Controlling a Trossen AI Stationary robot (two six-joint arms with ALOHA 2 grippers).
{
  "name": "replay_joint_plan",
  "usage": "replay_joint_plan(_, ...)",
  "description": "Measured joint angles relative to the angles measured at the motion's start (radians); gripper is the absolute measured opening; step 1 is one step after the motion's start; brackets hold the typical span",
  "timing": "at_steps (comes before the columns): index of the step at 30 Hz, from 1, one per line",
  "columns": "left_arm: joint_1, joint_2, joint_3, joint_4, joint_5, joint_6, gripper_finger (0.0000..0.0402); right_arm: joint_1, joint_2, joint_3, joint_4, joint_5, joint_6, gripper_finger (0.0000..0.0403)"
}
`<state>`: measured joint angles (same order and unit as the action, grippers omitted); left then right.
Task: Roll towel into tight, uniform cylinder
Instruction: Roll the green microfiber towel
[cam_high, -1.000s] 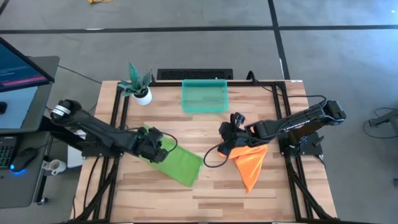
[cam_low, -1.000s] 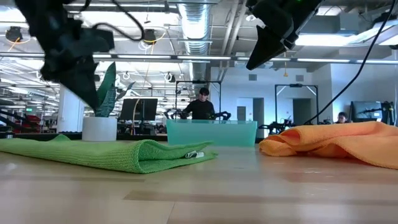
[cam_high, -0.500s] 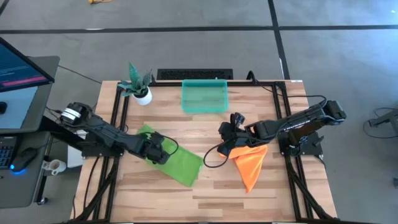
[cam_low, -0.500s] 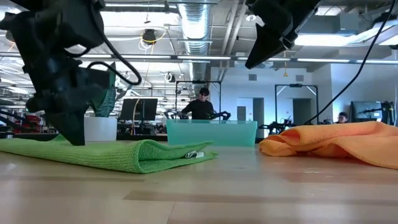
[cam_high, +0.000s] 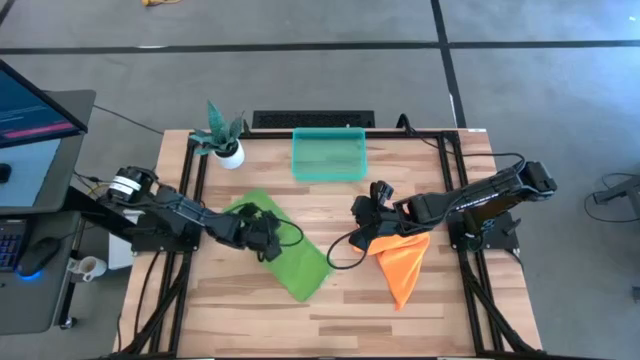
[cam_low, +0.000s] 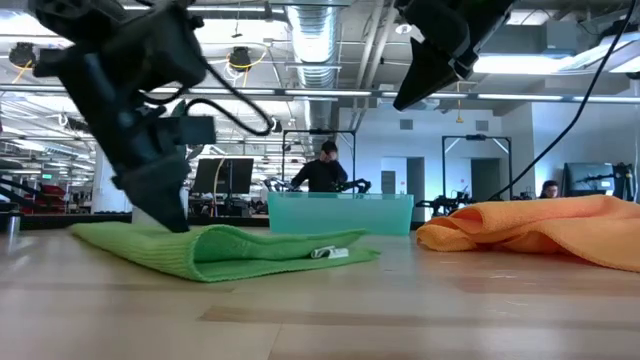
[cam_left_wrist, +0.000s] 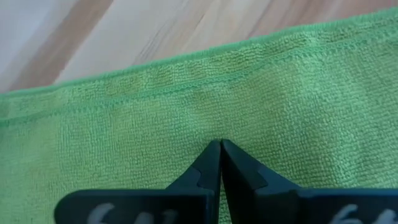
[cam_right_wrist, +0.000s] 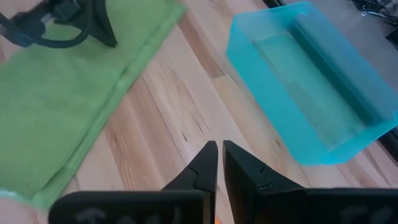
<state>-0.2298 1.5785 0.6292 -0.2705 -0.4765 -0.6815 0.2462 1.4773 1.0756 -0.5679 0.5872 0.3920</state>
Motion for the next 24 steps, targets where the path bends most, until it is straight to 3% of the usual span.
replay_joint_plan(7, 0.048, 0.04, 0.003, 0.123, -0.005, 0.253, 0.0004, 0.0, 0.0, 0.0, 0.0, -0.01, 0.0, 0.0049)
replay_joint_plan(17, -0.022, -0.011, 0.151, 0.03, -0.063, 0.278, 0.0004, 0.0, 0.0, 0.0, -0.008, -0.011, -0.007, 0.0049)
replay_joint_plan(24, -0.182, 0.035, 0.186, 0.244, -0.067, 0.255, 0.0004, 0.0, 0.0, 0.0, -0.003, -0.013, -0.007, 0.0049)
